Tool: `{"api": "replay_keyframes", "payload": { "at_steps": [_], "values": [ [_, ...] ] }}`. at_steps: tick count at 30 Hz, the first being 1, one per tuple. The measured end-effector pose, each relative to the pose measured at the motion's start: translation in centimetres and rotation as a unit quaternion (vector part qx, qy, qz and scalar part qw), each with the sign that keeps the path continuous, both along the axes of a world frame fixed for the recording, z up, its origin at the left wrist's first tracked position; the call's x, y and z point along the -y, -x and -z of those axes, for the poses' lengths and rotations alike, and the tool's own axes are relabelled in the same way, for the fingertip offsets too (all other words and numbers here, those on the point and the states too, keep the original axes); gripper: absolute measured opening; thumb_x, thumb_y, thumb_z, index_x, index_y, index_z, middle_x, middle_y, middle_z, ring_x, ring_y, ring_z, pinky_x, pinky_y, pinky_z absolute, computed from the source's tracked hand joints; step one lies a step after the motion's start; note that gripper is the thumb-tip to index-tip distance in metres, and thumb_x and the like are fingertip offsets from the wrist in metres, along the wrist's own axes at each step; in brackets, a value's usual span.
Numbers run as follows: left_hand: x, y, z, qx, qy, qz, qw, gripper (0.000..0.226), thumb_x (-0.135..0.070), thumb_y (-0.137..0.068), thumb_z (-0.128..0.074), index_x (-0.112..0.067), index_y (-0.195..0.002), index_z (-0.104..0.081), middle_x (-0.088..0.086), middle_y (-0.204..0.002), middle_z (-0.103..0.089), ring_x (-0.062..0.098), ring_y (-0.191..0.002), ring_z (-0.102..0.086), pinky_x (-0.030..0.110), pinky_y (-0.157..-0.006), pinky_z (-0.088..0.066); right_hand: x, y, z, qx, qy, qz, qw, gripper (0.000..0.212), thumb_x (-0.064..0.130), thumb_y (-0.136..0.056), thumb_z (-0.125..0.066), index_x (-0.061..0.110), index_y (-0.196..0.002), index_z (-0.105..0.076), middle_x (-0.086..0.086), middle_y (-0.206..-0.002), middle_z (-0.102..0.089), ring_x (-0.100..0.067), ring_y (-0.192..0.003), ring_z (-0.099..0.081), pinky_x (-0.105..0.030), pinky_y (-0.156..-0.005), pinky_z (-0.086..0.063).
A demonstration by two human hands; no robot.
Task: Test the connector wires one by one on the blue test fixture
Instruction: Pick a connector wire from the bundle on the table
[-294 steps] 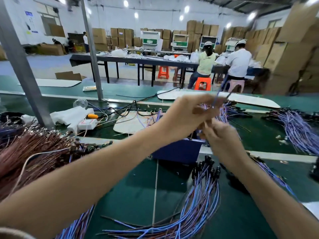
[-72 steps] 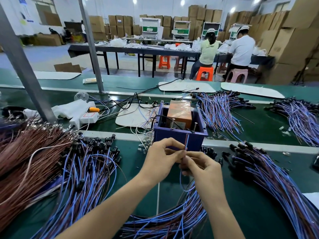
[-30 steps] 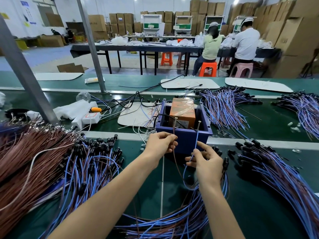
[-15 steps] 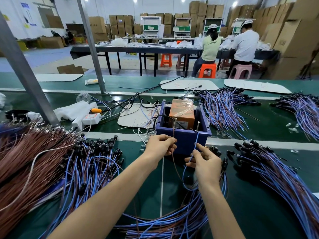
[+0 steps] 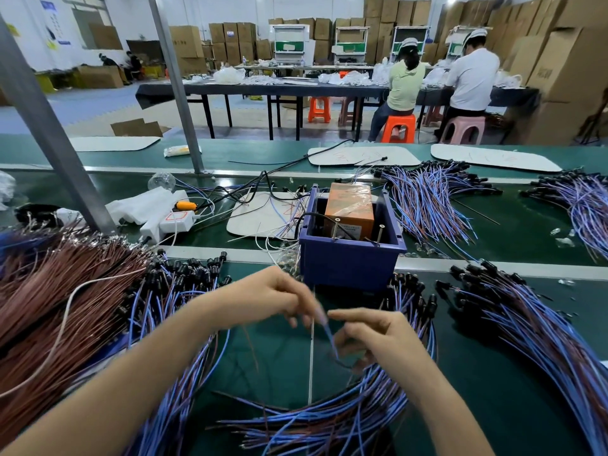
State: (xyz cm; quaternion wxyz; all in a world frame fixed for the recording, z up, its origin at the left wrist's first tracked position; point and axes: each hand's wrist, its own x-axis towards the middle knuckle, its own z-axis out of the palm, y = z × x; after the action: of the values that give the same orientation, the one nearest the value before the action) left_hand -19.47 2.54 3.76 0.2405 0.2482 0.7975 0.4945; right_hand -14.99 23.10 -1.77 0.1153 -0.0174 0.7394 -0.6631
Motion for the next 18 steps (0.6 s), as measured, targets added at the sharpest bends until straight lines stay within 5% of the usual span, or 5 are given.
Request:
{"api": "replay_keyframes", "payload": {
  "at_steps": [4, 8, 10, 14, 18],
  "values": [
    [6.2, -0.8, -1.0, -0.147, 0.151, -0.053, 0.976, 0.048, 0.004, -0.08, -0.047, -0.036, -0.079, -0.073, -0.003, -0.091, -0.073, 0.009, -0.085, -0.064, 0.027, -0.078, -0.049, 0.3, -1.2, 0.9, -0.059, -0.248, -0.093, 0.962, 0.022, 0.025, -0.093, -0.06, 0.04, -0.1, -0.073, 0.011, -0.082, -0.073, -0.009, -0.075, -0.065, -0.019, -0.064, -0.049],
    [10.9, 0.3, 1.4, -0.305, 0.548, -0.087, 0.774, 0.041, -0.032, -0.094, -0.051, -0.036, -0.135, -0.047, -0.012, -0.141, -0.044, 0.01, -0.129, -0.039, 0.034, -0.108, -0.031, 1.3, -1.9, 1.9, -0.091, -0.324, -0.149, 0.93, 0.02, 0.028, -0.095, -0.057, 0.03, -0.107, -0.073, 0.022, -0.073, -0.065, 0.004, -0.069, -0.056, -0.009, -0.062, -0.041],
    [11.7, 0.6, 2.9, -0.308, 0.617, -0.064, 0.722, 0.042, -0.042, -0.096, -0.047, -0.038, -0.137, -0.042, -0.015, -0.147, -0.032, 0.013, -0.134, -0.03, 0.038, -0.108, -0.025, 1.4, -1.8, 1.9, -0.09, -0.331, -0.16, 0.926, 0.021, 0.025, -0.095, -0.056, 0.024, -0.105, -0.074, 0.037, -0.055, -0.054, 0.016, -0.062, -0.052, -0.004, -0.057, -0.038],
    [11.8, 1.4, 4.3, -0.411, 0.555, -0.127, 0.712, 0.023, -0.033, -0.096, -0.049, -0.035, -0.114, -0.062, -0.009, -0.133, -0.048, 0.017, -0.123, -0.043, 0.035, -0.098, -0.029, 1.5, -1.7, 2.0, -0.099, -0.333, -0.158, 0.924, 0.021, 0.024, -0.095, -0.055, 0.022, -0.102, -0.075, 0.038, -0.051, -0.053, 0.018, -0.062, -0.052, -0.004, -0.057, -0.038],
    [12.4, 2.0, 3.8, -0.449, 0.412, -0.183, 0.771, 0.014, -0.024, -0.09, -0.063, -0.025, -0.1, -0.073, -0.004, -0.101, -0.067, 0.024, -0.093, -0.063, 0.032, -0.07, -0.039, 1.4, -1.8, 1.9, -0.076, -0.253, -0.099, 0.959, 0.017, 0.023, -0.094, -0.057, 0.026, -0.095, -0.075, 0.012, -0.072, -0.072, 0.004, -0.072, -0.065, -0.01, -0.069, -0.048]
  ]
}}
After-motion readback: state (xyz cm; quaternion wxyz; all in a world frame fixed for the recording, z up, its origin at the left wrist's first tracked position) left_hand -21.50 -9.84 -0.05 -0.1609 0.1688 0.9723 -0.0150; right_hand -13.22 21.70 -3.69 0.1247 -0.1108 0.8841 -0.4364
